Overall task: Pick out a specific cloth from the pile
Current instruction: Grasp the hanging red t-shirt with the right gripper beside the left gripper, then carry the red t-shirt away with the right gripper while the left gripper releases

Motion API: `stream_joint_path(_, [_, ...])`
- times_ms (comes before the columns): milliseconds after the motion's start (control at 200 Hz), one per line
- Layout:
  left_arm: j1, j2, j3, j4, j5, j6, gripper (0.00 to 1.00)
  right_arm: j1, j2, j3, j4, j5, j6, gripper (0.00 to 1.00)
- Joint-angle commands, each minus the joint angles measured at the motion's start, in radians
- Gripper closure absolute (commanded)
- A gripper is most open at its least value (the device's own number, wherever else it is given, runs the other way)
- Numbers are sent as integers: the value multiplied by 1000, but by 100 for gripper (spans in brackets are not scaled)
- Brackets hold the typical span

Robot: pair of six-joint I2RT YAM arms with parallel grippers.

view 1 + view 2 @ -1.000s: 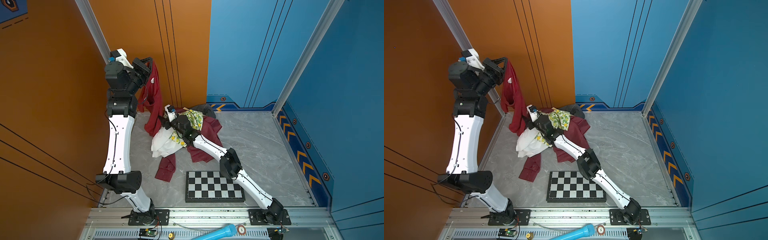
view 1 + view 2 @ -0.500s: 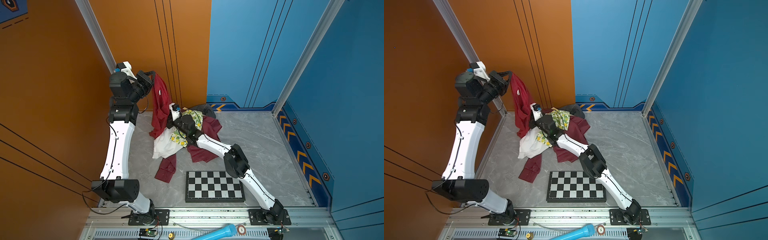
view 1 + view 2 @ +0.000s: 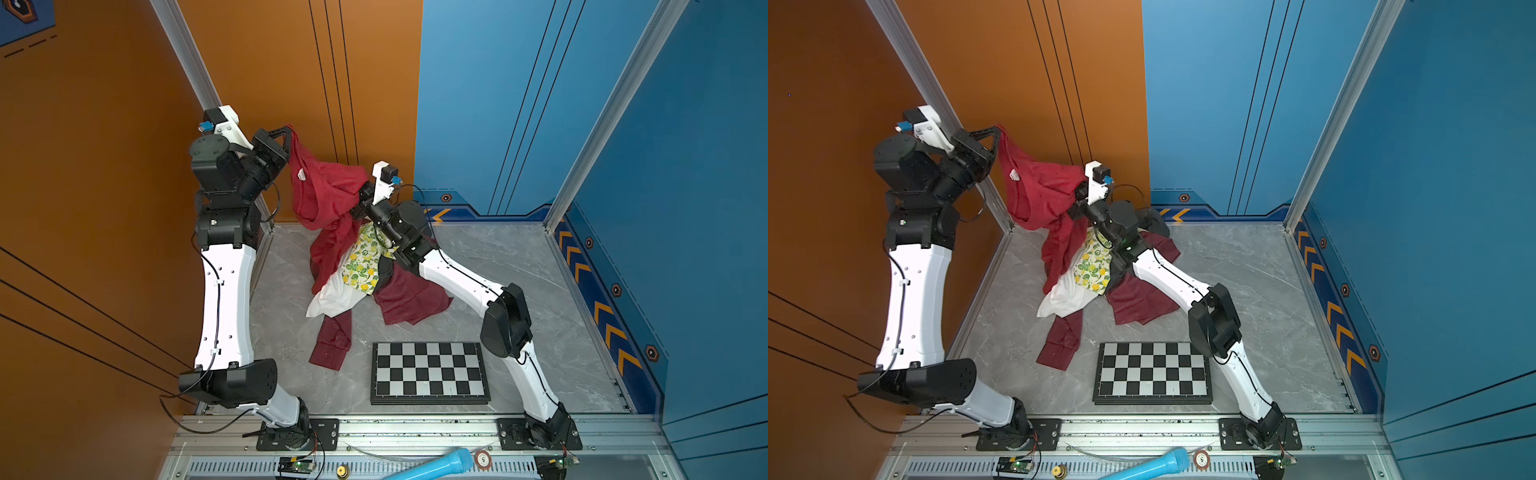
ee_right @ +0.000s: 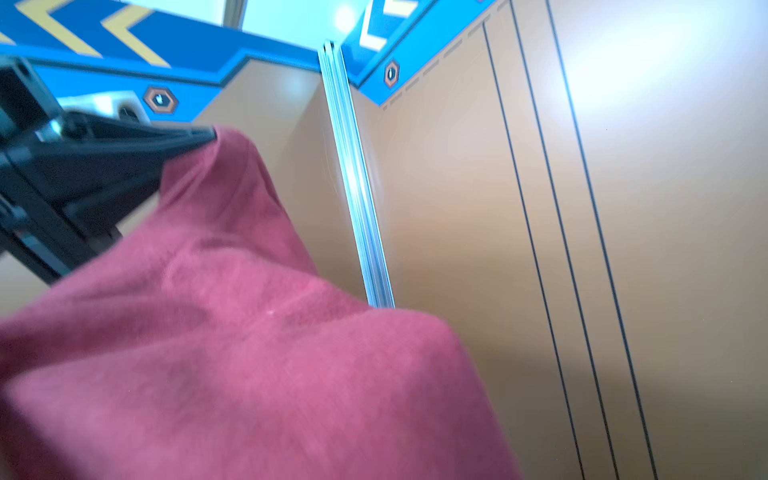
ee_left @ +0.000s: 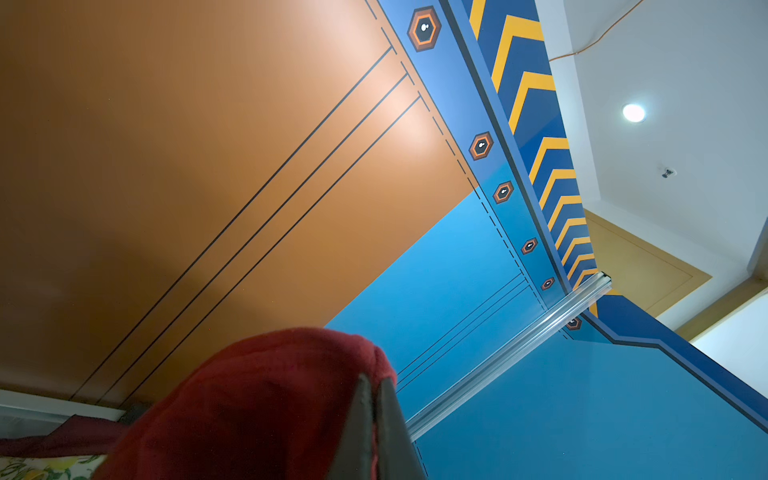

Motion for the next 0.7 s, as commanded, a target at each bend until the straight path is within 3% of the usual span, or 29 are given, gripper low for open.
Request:
stream_joint_path(0, [-15,13,-15,-6,8,57,100,-41,-72,-7,74,-5,66,100])
stream_joint_path(205, [-65,37,-76,-5,28,112,100,-116,-185,-11,-64,-13,107,100])
stream_joint_path(505, [-275,81,-206,-4,-46,276,100,-242,-409,-61,-408,32,128,100])
stream_joint_path(696, [-447,131,-259,4,-108,367,83,-330,-551,-131,-603,46,92,100])
